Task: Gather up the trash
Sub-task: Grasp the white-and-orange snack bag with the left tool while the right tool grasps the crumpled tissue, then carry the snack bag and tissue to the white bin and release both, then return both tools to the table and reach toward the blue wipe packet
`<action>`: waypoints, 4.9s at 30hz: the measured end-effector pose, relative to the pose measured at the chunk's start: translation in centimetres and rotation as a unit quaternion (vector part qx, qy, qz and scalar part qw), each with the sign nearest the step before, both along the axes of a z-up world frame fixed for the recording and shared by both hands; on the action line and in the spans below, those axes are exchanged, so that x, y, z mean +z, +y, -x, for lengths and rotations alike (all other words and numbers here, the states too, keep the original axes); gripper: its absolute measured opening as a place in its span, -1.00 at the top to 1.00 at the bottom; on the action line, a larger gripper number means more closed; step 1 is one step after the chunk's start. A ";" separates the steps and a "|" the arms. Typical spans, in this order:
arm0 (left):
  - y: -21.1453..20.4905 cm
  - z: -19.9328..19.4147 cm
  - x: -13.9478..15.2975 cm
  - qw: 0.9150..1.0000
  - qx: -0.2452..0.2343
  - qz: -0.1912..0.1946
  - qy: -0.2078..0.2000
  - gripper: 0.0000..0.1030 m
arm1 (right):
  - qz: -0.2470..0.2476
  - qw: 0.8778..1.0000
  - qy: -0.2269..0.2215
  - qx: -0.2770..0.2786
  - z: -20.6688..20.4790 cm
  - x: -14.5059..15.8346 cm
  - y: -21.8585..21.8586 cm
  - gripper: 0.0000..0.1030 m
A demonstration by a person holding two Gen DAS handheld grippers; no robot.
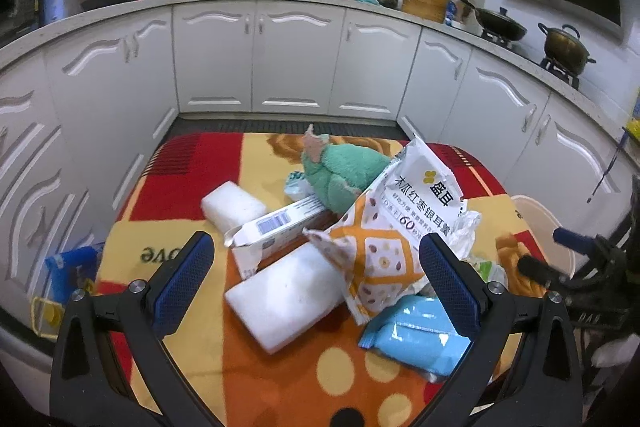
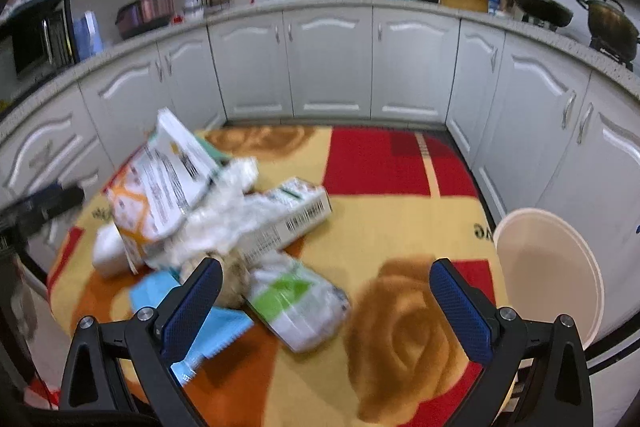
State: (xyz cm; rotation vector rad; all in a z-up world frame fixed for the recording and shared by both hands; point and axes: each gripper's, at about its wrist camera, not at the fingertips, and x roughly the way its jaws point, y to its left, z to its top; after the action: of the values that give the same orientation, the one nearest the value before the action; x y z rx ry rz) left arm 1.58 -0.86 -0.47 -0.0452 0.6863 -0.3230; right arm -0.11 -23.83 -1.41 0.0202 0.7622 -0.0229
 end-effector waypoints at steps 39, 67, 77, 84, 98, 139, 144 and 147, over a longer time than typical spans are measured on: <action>-1.8 -6.5 -1.9 0.983 -0.118 0.066 0.125 0.28 | -0.106 0.985 0.044 0.128 -6.3 -1.3 4.0 -0.20; 3.3 -3.7 1.8 0.993 -0.072 0.065 0.063 0.84 | -0.060 0.979 0.067 0.183 -7.7 -3.1 7.2 0.42; -0.1 -3.5 4.5 0.990 -0.101 0.094 0.041 0.84 | -0.154 0.977 -0.038 0.142 -3.8 3.8 0.0 0.70; -7.3 -3.3 6.3 0.983 -0.156 0.090 0.044 0.84 | -0.155 0.985 -0.063 0.048 -0.5 4.8 -7.7 0.70; -27.0 -2.7 5.4 0.960 -0.255 0.040 0.109 0.84 | -0.102 0.982 -0.020 -0.159 6.6 1.4 -22.9 0.70; -31.5 -2.1 3.9 0.975 -0.212 -0.015 0.061 -0.03 | -0.101 0.980 -0.006 -0.174 6.3 -0.8 -22.5 -0.08; -29.0 -1.2 4.8 0.977 -0.208 -0.021 0.043 -0.10 | -0.092 0.984 -0.014 -0.152 5.7 0.3 -20.0 -0.15; -27.3 -1.0 5.1 0.979 -0.200 -0.017 0.038 -0.19 | -0.090 0.985 -0.019 -0.143 5.4 0.7 -18.7 -0.18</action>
State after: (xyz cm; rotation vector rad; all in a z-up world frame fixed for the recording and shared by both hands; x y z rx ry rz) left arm 2.60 -28.17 4.65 0.1154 0.7757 -0.6989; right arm -5.55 -42.50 -0.72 0.3017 0.7165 -0.2262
